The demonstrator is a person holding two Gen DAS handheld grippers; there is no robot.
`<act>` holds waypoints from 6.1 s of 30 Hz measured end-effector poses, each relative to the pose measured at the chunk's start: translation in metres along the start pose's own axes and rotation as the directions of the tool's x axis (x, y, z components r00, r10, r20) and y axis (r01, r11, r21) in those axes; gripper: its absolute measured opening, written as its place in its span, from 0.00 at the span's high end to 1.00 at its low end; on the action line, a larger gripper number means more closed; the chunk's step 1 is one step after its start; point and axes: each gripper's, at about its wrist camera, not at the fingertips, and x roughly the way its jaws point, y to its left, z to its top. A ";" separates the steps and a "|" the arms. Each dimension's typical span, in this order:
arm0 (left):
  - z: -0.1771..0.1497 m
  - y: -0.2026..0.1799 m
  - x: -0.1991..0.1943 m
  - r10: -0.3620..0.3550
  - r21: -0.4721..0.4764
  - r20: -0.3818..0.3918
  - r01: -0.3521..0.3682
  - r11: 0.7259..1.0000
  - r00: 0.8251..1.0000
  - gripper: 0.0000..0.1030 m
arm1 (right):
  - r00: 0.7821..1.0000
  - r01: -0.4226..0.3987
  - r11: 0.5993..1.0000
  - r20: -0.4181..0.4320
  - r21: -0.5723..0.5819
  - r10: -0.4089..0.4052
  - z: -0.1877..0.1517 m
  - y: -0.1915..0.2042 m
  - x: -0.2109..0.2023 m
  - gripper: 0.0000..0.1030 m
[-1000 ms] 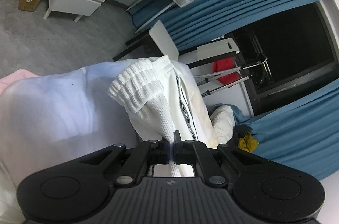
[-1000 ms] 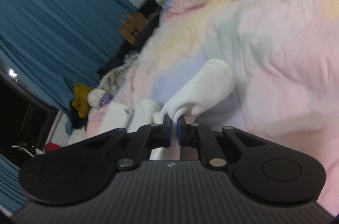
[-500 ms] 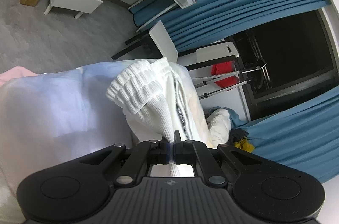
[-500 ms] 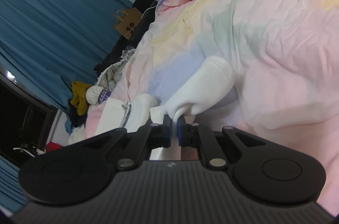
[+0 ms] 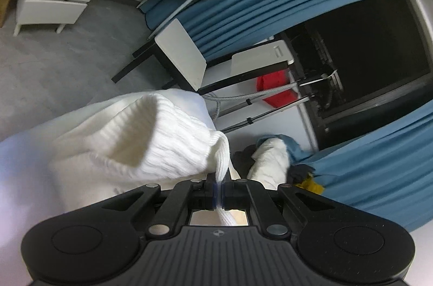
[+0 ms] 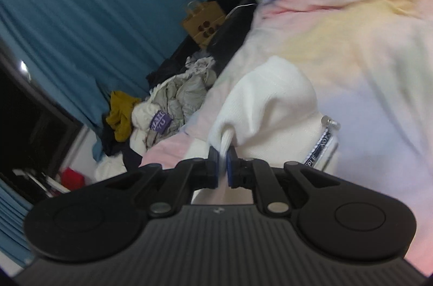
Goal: Fold clothes
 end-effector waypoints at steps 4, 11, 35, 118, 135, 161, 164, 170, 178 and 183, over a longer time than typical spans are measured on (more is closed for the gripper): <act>0.015 -0.011 0.089 0.091 0.050 -0.006 -0.091 0.995 0.996 0.97 | 0.999 0.019 0.995 -0.042 -0.095 -0.023 -0.008 0.050 0.079 0.91; 0.020 0.002 0.188 0.208 0.108 -0.048 -0.201 0.973 0.977 0.92 | 0.992 0.038 0.955 -0.107 -0.294 -0.072 -0.038 0.086 0.172 0.90; -0.084 0.132 -0.010 -0.052 -0.264 -0.126 0.017 0.964 0.991 0.20 | 0.939 -0.128 0.944 -0.268 0.305 0.214 -0.062 -0.111 0.028 0.38; -0.272 -0.015 -0.070 0.125 0.715 -0.087 -0.025 0.699 0.988 0.38 | 0.886 -0.308 0.864 -0.212 0.398 0.413 -0.090 -0.157 -0.016 0.53; -0.328 0.009 -0.003 0.231 0.850 -0.097 -0.041 0.525 0.968 0.36 | 0.961 -0.137 0.973 -0.211 0.187 0.176 -0.089 -0.140 -0.017 0.88; -0.309 0.013 -0.006 0.212 0.828 -0.114 -0.024 0.560 0.971 0.36 | 0.960 -0.184 0.833 0.085 -0.522 0.266 -0.103 0.039 -0.167 0.88; -0.296 0.008 -0.017 0.188 0.808 -0.092 -0.037 0.588 0.978 0.36 | 0.926 -0.208 0.671 0.078 -0.711 0.369 -0.154 0.094 -0.209 0.88; -0.268 0.002 -0.046 0.140 0.772 -0.028 -0.067 0.633 0.990 0.36 | 0.895 -0.259 0.256 -0.131 -0.931 0.427 -0.312 0.128 -0.235 0.88; -0.257 -0.002 -0.052 0.118 0.754 -0.040 -0.047 0.655 0.992 0.36 | 0.924 -0.278 0.000 -0.268 -0.960 0.273 -0.427 0.083 -0.217 0.88; -0.256 -0.006 -0.052 0.091 0.743 -0.047 -0.026 0.668 0.995 0.36 | 0.883 -0.319 0.008 -0.295 -0.948 0.366 -0.416 0.085 -0.233 0.87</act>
